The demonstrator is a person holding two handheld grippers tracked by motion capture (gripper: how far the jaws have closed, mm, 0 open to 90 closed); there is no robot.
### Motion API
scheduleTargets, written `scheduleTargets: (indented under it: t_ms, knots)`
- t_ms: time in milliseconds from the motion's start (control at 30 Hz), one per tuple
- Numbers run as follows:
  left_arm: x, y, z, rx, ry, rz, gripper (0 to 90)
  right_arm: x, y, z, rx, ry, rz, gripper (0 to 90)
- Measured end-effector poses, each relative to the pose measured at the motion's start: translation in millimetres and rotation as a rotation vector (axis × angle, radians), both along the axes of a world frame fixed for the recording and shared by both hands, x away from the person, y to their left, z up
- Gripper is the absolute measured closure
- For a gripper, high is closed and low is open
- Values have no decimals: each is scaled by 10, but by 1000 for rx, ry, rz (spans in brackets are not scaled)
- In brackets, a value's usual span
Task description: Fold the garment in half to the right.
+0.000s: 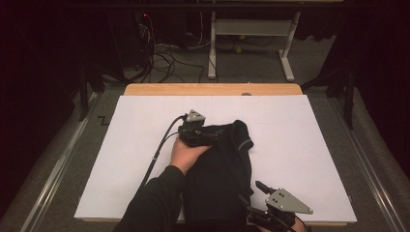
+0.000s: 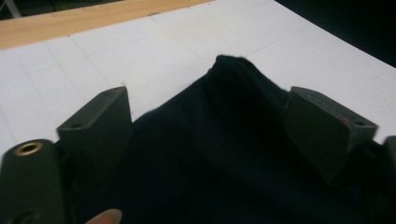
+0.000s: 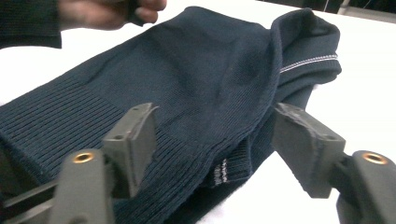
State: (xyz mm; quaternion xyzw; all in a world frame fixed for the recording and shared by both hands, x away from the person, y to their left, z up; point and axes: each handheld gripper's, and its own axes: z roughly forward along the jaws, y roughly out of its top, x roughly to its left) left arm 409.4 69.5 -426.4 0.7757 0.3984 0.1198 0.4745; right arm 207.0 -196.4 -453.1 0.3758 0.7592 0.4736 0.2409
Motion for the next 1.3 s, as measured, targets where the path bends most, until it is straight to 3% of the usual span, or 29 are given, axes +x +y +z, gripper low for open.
scheduleTargets:
  t_ms: [300,467,567,667,733,833,933,1033,1133,1300]
  knots:
    - [-295,498,-134,-2,-4,13,0,31,7,-10,10,-11,2,188]
    - [-516,849,-207,-25,-23,32,0,78,40,19,22,-22,10,160]
    - [-680,1070,-250,3,-70,68,0,150,80,68,32,-21,17,159]
    - [-836,1294,-288,-3,-73,87,0,240,142,129,30,-29,26,172]
    - [-933,1424,-322,20,-75,92,0,323,196,168,18,-37,39,223]
    - [-1044,1569,-375,56,-90,108,0,527,297,221,2,-34,64,378]
    - [-1114,1694,-417,41,-90,124,0,810,403,223,-24,5,58,558]
    - [-1144,1764,-420,29,-101,131,0,1069,465,166,-77,57,3,743]
    - [-1147,1807,-446,19,-93,130,0,1248,452,80,-122,103,-77,849]
    - [-1156,1824,-478,11,-83,120,0,1373,277,-34,-137,128,-169,863]
